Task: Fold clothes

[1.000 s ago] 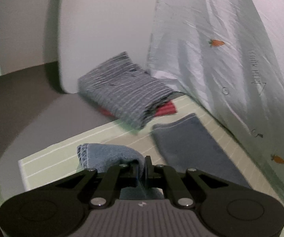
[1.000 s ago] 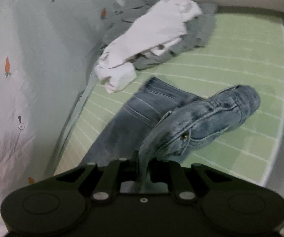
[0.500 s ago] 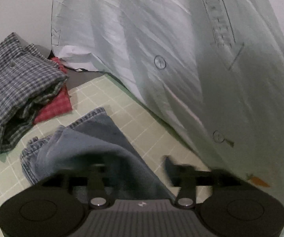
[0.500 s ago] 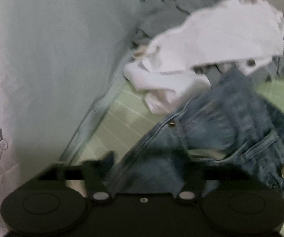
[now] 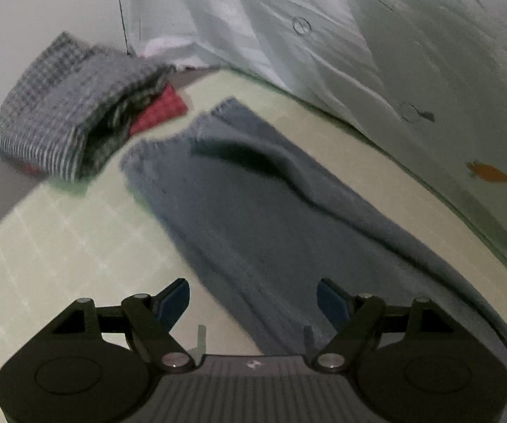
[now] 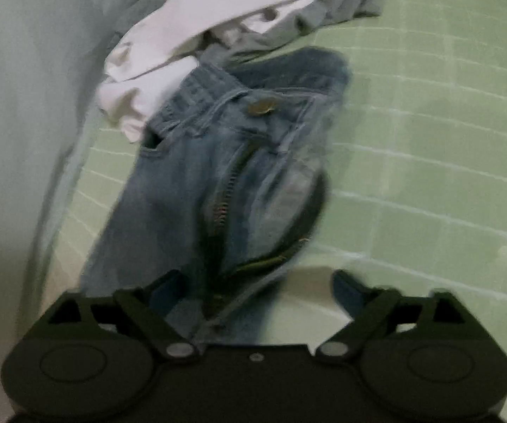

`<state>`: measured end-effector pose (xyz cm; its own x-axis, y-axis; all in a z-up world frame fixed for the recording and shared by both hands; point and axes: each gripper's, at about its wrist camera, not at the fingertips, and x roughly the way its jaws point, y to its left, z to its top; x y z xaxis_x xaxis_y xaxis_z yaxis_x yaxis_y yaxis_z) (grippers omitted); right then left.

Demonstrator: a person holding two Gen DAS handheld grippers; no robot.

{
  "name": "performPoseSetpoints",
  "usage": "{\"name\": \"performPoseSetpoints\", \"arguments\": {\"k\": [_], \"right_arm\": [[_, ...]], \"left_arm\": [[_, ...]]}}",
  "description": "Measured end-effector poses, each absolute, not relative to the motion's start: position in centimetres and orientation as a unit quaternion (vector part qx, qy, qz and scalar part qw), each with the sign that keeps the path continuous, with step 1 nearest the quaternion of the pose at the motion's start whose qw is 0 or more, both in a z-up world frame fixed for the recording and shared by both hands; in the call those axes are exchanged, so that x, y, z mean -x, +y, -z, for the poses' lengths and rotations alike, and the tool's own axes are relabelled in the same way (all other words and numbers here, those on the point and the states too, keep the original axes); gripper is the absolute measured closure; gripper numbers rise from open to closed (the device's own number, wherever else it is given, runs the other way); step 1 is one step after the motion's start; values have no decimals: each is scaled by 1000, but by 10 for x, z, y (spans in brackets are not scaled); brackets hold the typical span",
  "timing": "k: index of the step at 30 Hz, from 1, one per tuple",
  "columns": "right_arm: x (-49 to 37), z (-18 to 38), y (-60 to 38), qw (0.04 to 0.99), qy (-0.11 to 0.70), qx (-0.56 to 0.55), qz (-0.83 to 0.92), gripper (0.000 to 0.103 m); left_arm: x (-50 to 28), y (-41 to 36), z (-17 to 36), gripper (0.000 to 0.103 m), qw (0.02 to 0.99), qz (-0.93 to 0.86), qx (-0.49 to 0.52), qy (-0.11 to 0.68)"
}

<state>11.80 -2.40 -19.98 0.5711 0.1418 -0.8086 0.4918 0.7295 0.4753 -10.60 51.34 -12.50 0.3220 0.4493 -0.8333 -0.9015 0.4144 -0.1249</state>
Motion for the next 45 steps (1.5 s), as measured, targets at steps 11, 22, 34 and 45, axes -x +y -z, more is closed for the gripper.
{"name": "performPoseSetpoints", "arguments": {"k": [11, 22, 34, 45], "right_arm": [[-108, 196, 25, 883, 438, -165, 28, 65], [-76, 200, -85, 878, 440, -186, 31, 80], [-61, 180, -62, 892, 425, -133, 79, 17], [-35, 176, 160, 906, 423, -23, -26, 0]], "left_arm": [[134, 419, 93, 22, 778, -410, 329, 344], [198, 366, 84, 22, 751, -466, 330, 332], [235, 434, 110, 22, 739, -448, 358, 354], [192, 573, 146, 24, 770, -358, 362, 385]]}}
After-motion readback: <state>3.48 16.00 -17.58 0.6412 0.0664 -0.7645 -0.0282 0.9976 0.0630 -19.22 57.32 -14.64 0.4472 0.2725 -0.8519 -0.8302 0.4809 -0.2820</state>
